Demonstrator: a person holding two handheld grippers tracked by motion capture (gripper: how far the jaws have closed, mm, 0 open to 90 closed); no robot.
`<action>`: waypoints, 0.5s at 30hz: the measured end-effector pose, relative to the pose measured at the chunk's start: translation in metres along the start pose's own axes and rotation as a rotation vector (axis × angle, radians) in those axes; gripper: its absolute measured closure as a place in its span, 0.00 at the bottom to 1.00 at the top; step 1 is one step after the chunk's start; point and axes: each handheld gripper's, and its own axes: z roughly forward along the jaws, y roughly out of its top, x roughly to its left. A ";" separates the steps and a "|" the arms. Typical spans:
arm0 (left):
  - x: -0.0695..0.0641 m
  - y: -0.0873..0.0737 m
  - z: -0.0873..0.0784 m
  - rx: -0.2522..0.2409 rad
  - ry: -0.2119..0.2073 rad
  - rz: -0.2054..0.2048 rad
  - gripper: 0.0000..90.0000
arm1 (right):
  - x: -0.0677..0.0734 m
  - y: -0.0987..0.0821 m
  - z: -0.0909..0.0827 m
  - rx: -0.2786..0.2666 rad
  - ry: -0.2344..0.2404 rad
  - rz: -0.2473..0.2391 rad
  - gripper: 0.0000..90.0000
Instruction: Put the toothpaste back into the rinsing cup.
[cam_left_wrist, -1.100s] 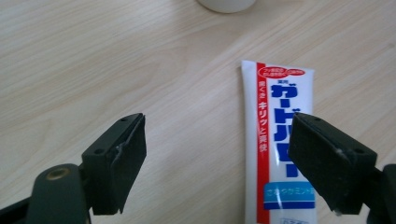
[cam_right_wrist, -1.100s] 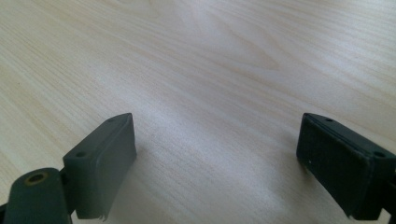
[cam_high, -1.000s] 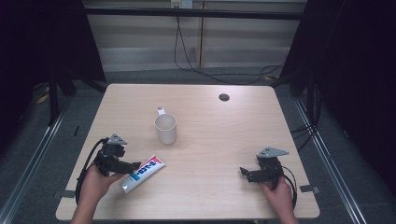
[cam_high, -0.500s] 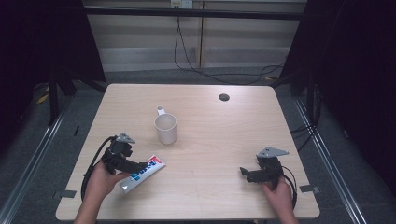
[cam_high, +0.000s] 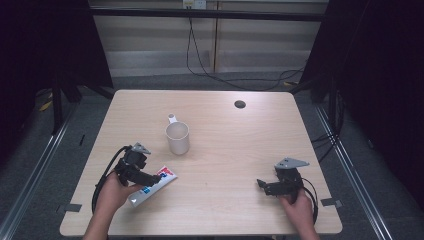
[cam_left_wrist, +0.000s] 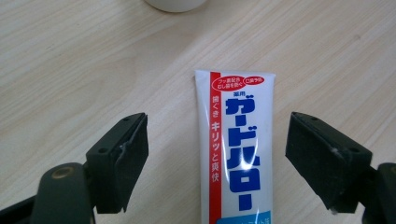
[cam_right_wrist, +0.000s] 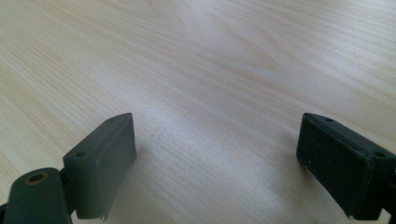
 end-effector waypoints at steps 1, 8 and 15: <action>0.000 0.001 0.000 0.003 -0.003 0.004 0.24 | 0.000 0.000 0.000 0.000 0.000 0.000 0.13; -0.005 0.006 0.003 0.030 -0.004 0.022 0.25 | 0.000 0.000 0.000 0.000 0.000 0.000 0.13; -0.008 0.010 0.008 0.052 -0.005 0.032 0.25 | 0.000 0.000 0.000 0.000 0.000 0.000 0.13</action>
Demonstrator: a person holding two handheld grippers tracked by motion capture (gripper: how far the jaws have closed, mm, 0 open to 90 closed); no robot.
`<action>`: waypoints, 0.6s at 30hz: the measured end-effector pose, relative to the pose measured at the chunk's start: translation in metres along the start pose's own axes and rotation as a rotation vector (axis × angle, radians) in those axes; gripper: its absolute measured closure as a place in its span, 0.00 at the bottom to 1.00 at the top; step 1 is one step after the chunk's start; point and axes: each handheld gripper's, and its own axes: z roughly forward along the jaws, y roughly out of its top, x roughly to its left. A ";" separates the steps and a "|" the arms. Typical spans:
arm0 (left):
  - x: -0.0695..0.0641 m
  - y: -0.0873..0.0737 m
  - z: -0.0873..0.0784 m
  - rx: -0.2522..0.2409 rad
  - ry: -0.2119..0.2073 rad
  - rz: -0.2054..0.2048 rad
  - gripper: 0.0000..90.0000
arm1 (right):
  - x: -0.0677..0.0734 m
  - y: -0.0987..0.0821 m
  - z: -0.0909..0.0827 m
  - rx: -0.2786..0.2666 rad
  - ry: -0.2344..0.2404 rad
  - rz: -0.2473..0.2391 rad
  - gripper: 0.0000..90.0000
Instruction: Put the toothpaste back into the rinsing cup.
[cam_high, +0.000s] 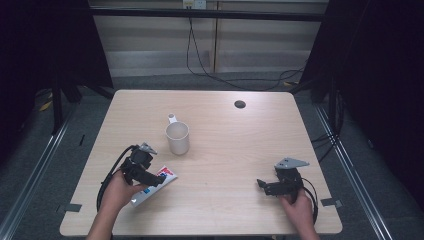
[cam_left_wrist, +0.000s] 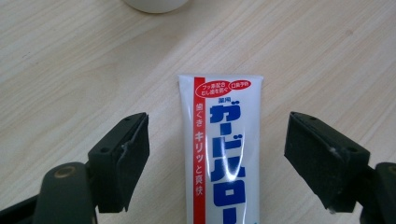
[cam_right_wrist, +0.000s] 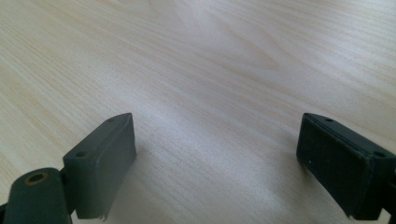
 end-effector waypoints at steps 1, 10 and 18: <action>0.000 0.000 0.001 0.005 -0.001 0.005 0.25 | 0.000 0.000 0.000 0.000 0.000 0.000 0.13; -0.004 0.005 0.012 0.050 -0.004 0.008 0.25 | 0.000 0.000 0.000 0.000 0.000 0.000 0.13; -0.006 0.007 0.020 0.069 -0.004 -0.006 0.25 | 0.000 0.000 0.000 0.000 0.000 0.000 0.13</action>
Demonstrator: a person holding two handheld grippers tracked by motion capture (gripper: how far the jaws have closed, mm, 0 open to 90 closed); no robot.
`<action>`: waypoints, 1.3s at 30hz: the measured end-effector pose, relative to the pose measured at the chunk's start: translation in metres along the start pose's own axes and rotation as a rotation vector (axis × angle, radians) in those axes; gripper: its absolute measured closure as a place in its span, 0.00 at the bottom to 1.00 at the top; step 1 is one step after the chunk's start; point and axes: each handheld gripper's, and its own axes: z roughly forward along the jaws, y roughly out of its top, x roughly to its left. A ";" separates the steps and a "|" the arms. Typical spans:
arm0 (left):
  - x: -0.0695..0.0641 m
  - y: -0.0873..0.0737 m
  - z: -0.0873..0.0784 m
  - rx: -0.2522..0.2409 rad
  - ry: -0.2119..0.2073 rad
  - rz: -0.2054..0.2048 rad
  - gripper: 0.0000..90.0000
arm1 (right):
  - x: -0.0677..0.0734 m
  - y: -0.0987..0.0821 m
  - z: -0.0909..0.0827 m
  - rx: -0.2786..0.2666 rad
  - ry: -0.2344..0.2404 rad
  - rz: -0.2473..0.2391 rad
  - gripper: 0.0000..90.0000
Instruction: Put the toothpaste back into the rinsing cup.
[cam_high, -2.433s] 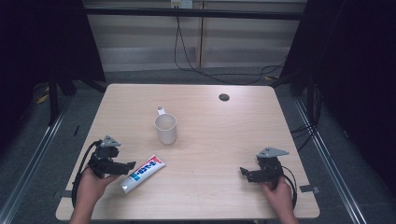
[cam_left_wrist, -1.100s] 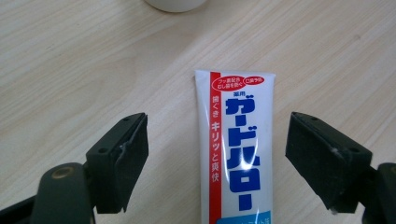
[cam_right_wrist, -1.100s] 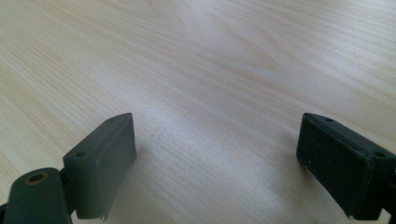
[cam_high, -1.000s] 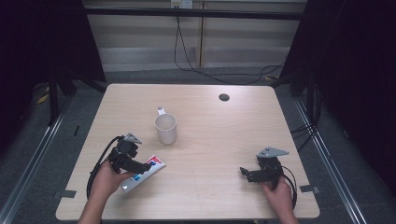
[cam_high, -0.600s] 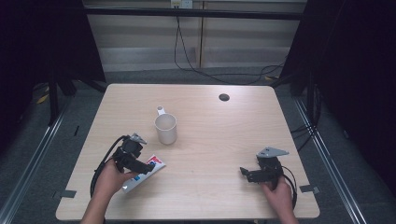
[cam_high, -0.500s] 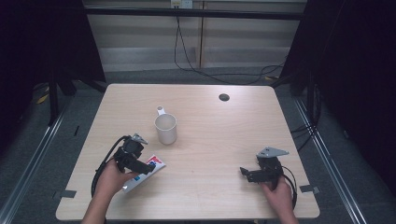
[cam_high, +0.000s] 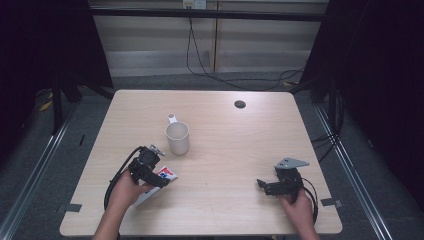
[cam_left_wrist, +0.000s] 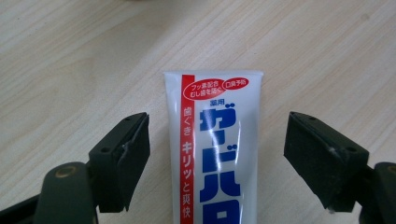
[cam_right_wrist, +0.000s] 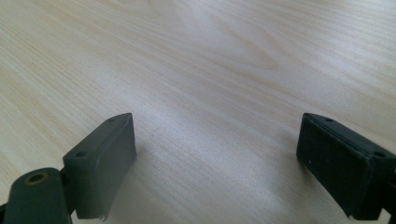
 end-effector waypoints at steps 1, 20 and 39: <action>0.001 0.000 0.001 0.004 -0.001 0.004 0.25 | 0.000 0.000 0.000 0.000 0.000 0.000 0.13; -0.004 0.003 0.013 0.037 0.012 0.014 0.28 | 0.000 0.000 0.000 0.000 0.000 0.000 0.13; -0.007 0.004 0.019 0.059 0.030 0.013 0.32 | 0.000 0.000 0.000 0.000 0.000 0.000 0.13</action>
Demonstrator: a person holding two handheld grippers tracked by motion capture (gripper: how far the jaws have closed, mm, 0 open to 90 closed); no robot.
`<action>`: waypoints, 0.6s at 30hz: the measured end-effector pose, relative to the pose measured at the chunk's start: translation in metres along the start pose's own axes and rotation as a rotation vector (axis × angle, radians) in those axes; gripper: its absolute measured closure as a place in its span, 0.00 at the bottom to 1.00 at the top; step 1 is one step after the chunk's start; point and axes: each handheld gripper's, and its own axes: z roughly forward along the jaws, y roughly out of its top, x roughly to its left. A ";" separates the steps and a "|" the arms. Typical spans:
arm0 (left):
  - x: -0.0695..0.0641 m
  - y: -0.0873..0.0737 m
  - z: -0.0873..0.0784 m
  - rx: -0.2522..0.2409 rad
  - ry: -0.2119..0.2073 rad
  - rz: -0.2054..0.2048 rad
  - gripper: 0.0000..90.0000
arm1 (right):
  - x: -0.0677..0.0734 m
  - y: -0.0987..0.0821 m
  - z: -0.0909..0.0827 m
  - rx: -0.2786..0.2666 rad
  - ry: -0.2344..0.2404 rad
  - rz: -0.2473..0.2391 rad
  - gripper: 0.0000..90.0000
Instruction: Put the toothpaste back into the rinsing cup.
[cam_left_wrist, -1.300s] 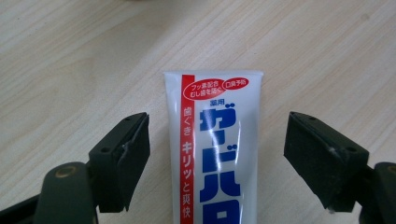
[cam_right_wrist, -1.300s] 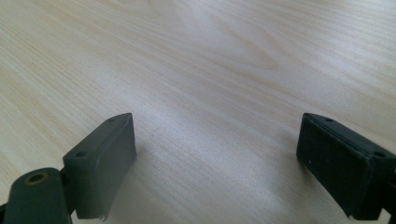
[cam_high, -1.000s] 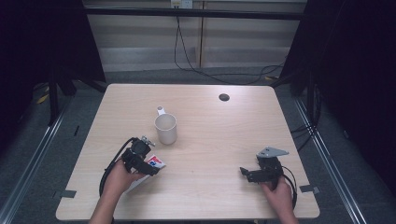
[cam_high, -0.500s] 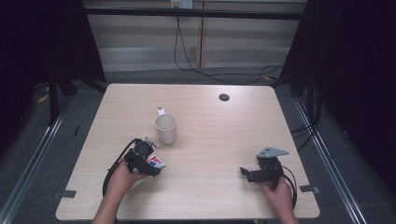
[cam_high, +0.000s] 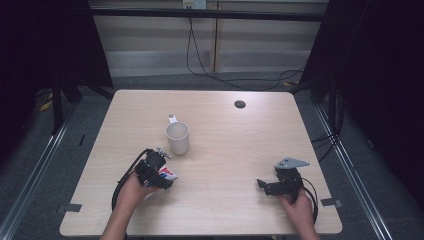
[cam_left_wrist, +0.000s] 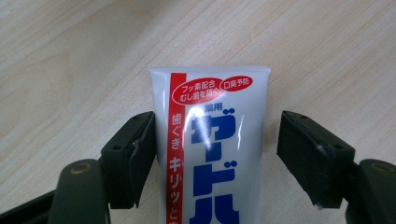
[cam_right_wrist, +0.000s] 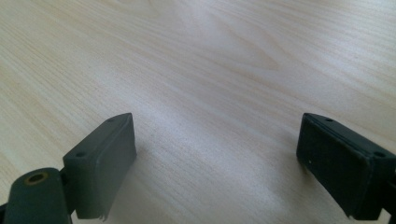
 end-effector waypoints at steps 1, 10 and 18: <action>0.000 0.000 0.000 0.003 0.004 0.006 0.33 | 0.000 0.000 0.000 0.000 0.000 0.000 0.13; 0.000 -0.002 0.003 0.001 0.013 0.000 0.35 | 0.000 0.000 0.000 0.000 0.000 0.000 0.13; 0.000 -0.001 0.001 0.015 0.026 0.000 0.43 | 0.000 0.000 0.000 0.000 0.000 0.000 0.13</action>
